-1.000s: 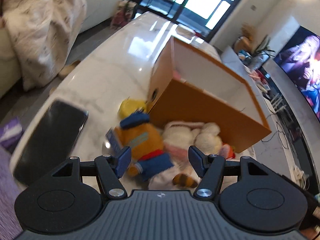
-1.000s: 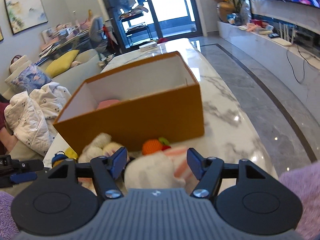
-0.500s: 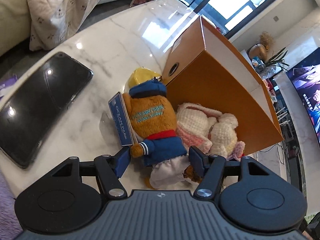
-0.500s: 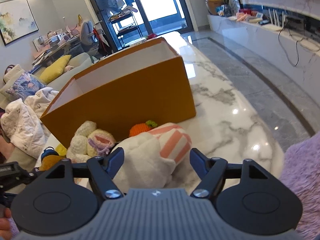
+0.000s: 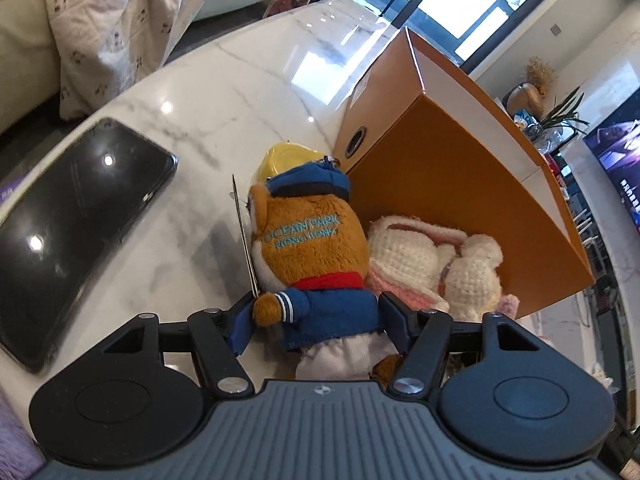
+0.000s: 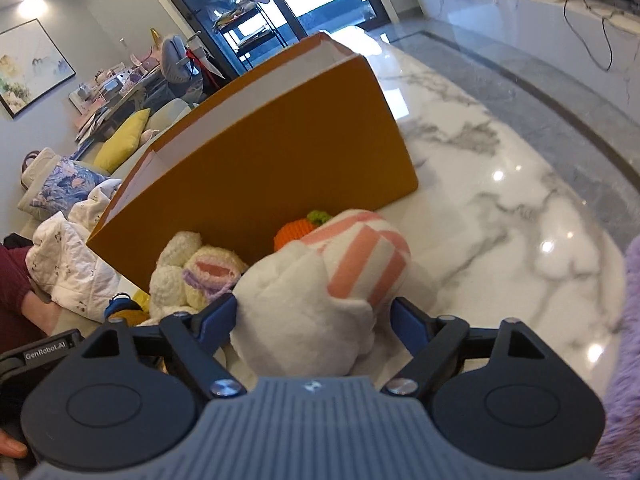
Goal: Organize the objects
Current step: 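Grasp the brown plush bear with the left tool while the right grasps the striped white plush, then carry the bear and striped white plush over the orange box with both tools, then lower the bear and white plush into the box, opening the right tool, then open the left tool and withdraw both tools toward the remaining plush toys, then grasp the cream crochet bunny with the left tool while the right grasps the orange crochet fruit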
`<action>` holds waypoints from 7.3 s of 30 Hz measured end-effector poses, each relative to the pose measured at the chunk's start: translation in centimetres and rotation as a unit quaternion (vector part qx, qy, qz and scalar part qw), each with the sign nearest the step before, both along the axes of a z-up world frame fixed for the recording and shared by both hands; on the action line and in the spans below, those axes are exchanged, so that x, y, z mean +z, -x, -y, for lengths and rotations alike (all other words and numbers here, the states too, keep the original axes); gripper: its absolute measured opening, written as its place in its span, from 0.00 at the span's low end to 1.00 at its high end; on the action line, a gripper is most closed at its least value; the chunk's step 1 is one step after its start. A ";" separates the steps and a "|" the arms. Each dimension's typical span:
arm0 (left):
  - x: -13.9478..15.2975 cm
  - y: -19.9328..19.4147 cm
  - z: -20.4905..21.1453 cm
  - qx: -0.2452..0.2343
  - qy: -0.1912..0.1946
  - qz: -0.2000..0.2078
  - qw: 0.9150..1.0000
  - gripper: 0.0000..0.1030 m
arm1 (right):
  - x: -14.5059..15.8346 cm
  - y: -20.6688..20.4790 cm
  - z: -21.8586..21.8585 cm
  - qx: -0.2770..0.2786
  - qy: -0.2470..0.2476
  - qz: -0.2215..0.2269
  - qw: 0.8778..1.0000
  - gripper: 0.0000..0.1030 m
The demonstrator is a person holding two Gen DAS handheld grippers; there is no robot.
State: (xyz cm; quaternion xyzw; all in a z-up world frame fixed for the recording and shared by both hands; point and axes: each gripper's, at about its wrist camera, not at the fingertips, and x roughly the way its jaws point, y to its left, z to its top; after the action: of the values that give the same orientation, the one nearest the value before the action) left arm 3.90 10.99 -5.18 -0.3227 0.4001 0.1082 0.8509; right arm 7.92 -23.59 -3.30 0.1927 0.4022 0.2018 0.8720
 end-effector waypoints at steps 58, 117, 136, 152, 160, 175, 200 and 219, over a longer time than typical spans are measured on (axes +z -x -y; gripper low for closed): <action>14.5 -11.1 5.8 -0.187 -0.063 0.171 0.965 0.43 | 18.9 -9.5 0.0 0.119 0.078 0.194 0.971 0.69; 7.6 -18.1 8.0 -0.312 -0.096 -0.018 0.945 0.35 | 10.5 -17.4 -5.0 0.289 0.238 0.008 0.927 0.32; 5.7 -19.4 10.2 -0.332 -0.099 -0.028 0.938 0.32 | 7.7 -19.2 -8.7 0.282 0.310 -0.013 0.908 0.28; 14.5 -7.3 8.6 -0.266 -0.205 0.160 0.928 0.59 | 13.4 -7.0 -6.0 0.185 0.325 0.217 0.902 0.42; 14.4 -2.1 7.7 -0.250 -0.195 0.180 0.931 0.63 | 12.2 0.0 -4.5 0.126 0.257 0.275 0.918 0.58; 8.3 5.0 8.1 -0.196 -0.258 0.161 0.932 0.63 | 4.9 6.6 -3.2 0.040 0.222 0.260 0.939 0.63; 3.1 0.9 13.7 -0.244 -0.371 0.134 0.886 0.75 | 0.8 6.1 -2.9 0.047 0.202 0.218 0.954 0.66; -2.2 -2.1 17.9 -0.338 -0.548 0.098 0.759 0.81 | -0.6 2.0 -2.4 0.023 0.151 0.156 0.976 0.68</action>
State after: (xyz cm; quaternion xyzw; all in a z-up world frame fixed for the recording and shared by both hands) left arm 5.99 -6.91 -7.37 0.3462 0.2701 -0.0180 0.8982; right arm 5.88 -21.17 -3.89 0.0157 0.2912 0.1861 0.9383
